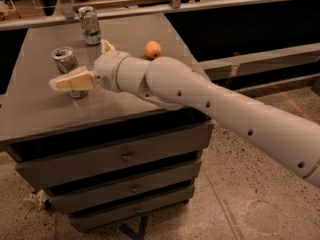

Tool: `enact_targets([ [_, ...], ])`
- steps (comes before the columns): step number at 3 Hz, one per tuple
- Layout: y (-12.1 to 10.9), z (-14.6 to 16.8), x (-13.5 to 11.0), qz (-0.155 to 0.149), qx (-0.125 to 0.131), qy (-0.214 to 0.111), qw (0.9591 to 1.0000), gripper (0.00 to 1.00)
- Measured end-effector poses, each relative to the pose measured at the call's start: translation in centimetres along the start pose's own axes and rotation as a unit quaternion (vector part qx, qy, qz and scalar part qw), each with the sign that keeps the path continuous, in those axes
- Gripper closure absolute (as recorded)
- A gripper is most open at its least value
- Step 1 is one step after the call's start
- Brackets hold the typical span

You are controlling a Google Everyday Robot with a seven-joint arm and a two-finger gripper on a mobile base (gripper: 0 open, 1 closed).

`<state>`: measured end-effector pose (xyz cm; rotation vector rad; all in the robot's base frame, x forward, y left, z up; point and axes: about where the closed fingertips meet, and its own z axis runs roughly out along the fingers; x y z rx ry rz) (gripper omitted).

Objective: Place redbull can upright

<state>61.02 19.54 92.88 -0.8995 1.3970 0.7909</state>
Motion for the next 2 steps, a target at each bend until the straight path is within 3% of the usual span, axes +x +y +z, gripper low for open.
enact_targets([
  [1,-0.4,-3.2,0.2,-0.001,-0.004,0.029,0.9996,0.00],
  [2,-1.0,-6.1,0.3,0.002,0.018,0.069,0.9974,0.00],
])
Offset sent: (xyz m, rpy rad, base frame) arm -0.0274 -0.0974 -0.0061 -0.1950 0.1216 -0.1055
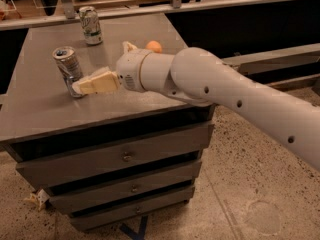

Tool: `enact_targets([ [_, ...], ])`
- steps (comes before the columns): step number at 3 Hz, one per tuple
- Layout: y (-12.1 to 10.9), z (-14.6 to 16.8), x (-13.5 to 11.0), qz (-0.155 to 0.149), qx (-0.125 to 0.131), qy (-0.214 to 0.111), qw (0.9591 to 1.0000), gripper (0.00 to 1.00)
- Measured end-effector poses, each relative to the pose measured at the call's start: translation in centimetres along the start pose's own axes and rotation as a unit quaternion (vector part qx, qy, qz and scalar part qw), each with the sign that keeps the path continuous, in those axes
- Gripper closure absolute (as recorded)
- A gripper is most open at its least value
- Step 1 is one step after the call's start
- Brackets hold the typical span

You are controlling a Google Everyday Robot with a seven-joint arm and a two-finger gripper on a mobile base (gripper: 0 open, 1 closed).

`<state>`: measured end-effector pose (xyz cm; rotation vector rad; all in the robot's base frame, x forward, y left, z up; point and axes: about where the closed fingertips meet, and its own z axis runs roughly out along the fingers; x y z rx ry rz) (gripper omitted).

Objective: Place redbull can upright

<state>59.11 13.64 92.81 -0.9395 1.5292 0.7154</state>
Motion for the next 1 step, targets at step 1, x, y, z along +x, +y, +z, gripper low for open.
enact_targets([
  [1,0.01,0.00,0.00,0.000,0.000,0.000,1.0000,0.00],
])
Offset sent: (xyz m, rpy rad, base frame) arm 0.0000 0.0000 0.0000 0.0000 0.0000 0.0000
